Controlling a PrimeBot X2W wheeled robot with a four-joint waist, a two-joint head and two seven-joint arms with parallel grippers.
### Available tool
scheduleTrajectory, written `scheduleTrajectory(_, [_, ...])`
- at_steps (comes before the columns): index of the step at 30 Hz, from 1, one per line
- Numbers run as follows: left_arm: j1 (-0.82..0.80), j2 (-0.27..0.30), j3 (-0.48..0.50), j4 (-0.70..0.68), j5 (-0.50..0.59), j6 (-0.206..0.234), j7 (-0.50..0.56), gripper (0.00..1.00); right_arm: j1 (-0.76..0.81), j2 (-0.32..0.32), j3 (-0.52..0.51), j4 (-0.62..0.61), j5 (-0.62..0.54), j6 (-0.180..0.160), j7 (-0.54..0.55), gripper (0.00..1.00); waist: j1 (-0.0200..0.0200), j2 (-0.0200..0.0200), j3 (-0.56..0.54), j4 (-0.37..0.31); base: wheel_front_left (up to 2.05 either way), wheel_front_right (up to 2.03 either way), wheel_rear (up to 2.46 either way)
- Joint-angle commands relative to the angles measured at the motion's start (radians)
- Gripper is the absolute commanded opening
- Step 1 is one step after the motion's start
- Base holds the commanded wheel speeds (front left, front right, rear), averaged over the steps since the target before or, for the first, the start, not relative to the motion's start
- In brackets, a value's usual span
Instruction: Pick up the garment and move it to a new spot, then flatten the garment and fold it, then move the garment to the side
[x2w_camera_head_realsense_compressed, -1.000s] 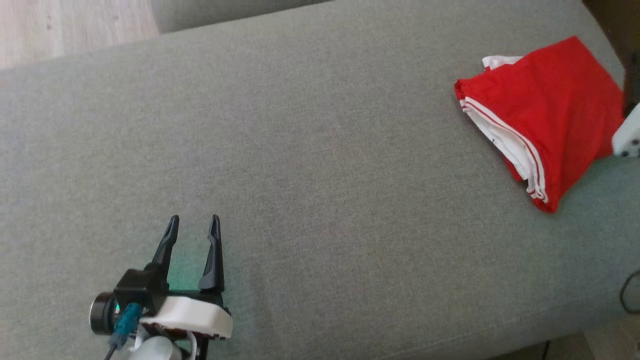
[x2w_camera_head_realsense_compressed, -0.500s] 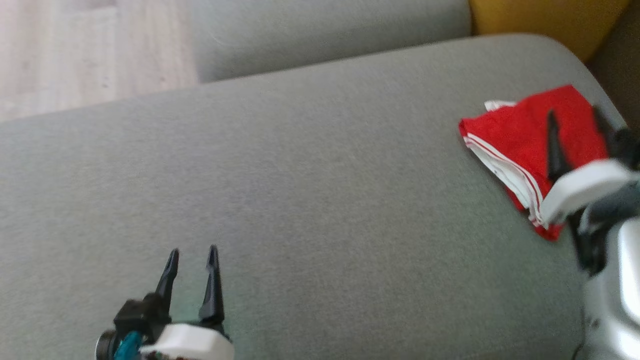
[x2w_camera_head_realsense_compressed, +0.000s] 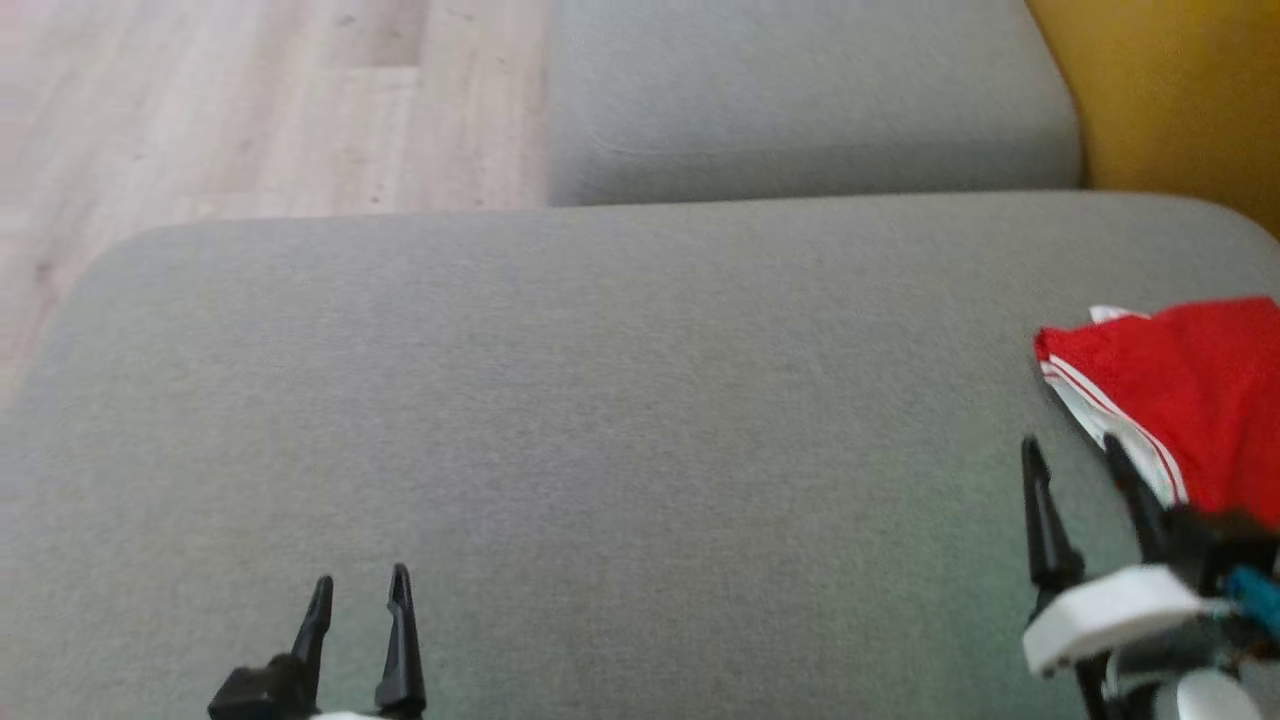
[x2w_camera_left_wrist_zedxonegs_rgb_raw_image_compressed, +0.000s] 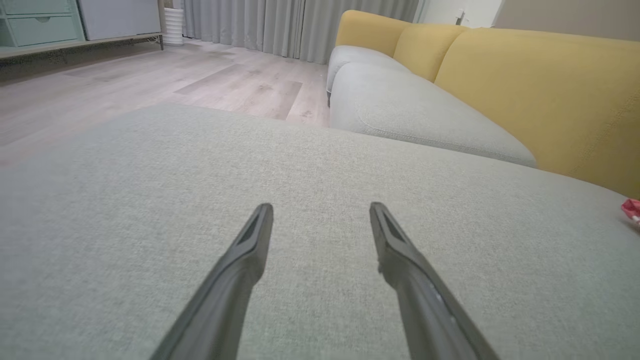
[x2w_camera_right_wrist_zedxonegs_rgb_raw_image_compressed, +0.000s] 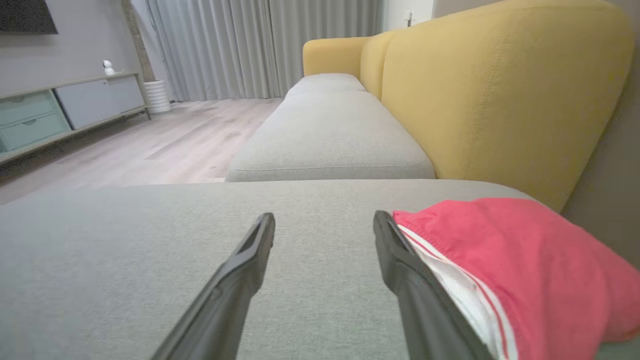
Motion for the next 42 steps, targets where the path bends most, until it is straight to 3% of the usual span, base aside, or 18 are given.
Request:
scheduleTrajectory(1, [-0.033,0.023,0.031,-0.023,0.001,0.0,-0.006,1.0,-0.015,-0.005,0.031,-0.038,0.017,-0.001,-0.023,1.0,0.0002,0.0,-0.015,0.026,0.0,0.0,0.0])
scheduleTrajectory(14, [-0.033,0.044,0.004,-0.02,0.011,-0.009,0.017,1.0,0.091,-0.005,0.123,0.009,0.057,-0.001,-0.087,1.0,0.0002,0.0,-0.04,0.057,0.0,0.0,0.0])
scheduleTrajectory(28, [-0.025,0.035,-0.001,-0.015,-0.01,-0.01,0.023,1.0,0.111,-0.005,0.13,0.016,0.063,-0.001,-0.089,1.0,0.0002,0.0,-0.05,0.042,0.0,0.0,0.0])
scheduleTrajectory(29, [0.008,0.024,-0.03,0.015,-0.004,-0.009,0.028,0.0,0.137,0.002,0.106,0.05,0.061,0.0,-0.079,0.0,0.0002,0.0,-0.05,0.042,0.0,0.0,0.0])
scheduleTrajectory(33, [0.024,0.007,-0.043,0.066,-0.01,-0.01,0.029,0.0,0.147,0.002,0.108,0.113,0.067,0.0,-0.078,0.0,0.0002,0.0,-0.05,0.042,0.0,0.0,0.0])
scheduleTrajectory(42, [0.009,-0.011,0.003,0.066,-0.081,-0.038,0.051,0.0,0.125,-0.002,0.104,0.116,0.178,0.0,-0.069,0.0,0.0002,0.0,-0.042,0.037,0.0,0.0,0.0])
